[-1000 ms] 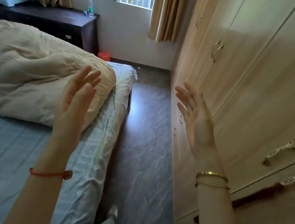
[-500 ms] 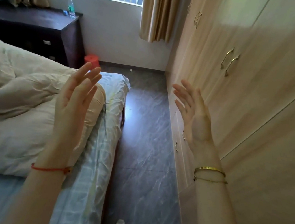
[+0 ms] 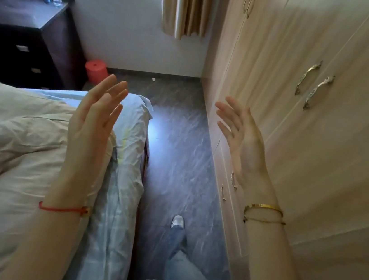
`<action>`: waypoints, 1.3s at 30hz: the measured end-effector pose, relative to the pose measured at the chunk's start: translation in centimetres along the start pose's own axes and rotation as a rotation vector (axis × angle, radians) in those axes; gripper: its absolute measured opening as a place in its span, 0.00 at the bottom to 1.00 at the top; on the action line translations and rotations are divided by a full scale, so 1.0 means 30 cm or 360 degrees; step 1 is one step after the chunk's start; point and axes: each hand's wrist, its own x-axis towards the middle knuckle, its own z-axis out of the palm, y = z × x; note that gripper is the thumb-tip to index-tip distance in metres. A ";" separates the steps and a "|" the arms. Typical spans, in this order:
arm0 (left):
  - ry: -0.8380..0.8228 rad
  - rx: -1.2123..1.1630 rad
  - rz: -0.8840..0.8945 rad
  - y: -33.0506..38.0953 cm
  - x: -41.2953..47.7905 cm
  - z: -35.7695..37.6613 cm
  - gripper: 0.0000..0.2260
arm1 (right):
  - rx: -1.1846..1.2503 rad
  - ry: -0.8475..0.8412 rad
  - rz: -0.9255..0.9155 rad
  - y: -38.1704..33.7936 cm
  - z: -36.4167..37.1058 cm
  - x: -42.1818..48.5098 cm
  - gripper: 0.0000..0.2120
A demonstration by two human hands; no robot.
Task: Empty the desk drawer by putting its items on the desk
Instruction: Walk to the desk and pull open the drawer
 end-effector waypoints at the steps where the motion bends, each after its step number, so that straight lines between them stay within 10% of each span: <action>1: -0.0007 0.0009 0.0007 -0.025 0.058 0.011 0.19 | 0.0005 -0.0007 0.0005 0.010 -0.006 0.067 0.23; 39: 0.0216 0.0103 -0.0022 -0.603 2.409 0.081 0.17 | -0.0027 -0.0241 0.0128 0.335 0.390 2.558 0.23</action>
